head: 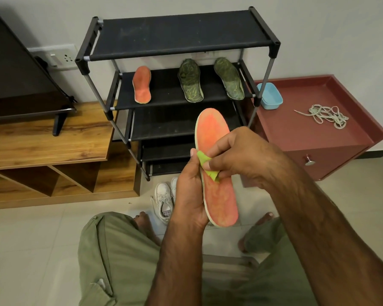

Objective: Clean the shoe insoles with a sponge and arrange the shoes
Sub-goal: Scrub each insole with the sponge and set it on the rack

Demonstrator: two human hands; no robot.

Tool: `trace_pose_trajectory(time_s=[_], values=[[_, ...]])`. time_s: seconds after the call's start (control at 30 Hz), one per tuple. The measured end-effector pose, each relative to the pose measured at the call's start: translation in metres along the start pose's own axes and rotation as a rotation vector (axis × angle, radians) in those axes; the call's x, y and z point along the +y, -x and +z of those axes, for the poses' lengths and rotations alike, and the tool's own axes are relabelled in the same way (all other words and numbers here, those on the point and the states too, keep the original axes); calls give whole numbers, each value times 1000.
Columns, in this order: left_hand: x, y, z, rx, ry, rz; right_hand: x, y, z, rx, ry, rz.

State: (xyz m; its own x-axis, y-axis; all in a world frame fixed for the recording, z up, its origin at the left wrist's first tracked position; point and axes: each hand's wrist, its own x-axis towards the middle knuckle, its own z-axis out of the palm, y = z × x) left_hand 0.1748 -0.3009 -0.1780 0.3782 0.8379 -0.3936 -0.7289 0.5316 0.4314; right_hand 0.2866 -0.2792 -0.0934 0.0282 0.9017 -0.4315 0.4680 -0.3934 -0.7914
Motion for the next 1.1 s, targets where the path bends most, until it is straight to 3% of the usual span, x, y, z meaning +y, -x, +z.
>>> trace_pose_trajectory(time_s=[0.13,0.27,0.3,0.4,0.43,0.57,0.6,0.7,0.73,0.83,0.87,0.97,1.07,1.1], values=[[2,2,-2,37,-56,28,5,-5,6,295,160,-130],[4,5,-5,74,-42,19,2,-1,9,36,89,-52],[5,5,-6,76,-56,21,3,-3,8,62,80,-51],[7,4,-4,85,-110,24,6,-8,7,351,172,-152],[7,4,-3,95,-116,26,7,-7,9,342,186,-180],[4,6,-4,99,-61,19,8,0,13,25,138,-151],[5,6,-5,90,-63,20,10,-2,11,45,121,-143],[4,6,-3,80,-91,24,12,-8,9,312,222,-209],[4,6,-2,76,-89,25,13,-7,10,289,217,-228],[5,5,-5,86,-65,33,11,0,11,-16,58,-165],[5,5,-6,71,-65,30,12,-1,9,-23,42,-149],[5,4,-8,63,-54,15,14,-7,4,228,158,-229],[8,5,-4,40,-52,-7,18,-1,5,63,0,-237],[9,4,-5,34,-54,-18,21,0,3,86,-58,-252]])
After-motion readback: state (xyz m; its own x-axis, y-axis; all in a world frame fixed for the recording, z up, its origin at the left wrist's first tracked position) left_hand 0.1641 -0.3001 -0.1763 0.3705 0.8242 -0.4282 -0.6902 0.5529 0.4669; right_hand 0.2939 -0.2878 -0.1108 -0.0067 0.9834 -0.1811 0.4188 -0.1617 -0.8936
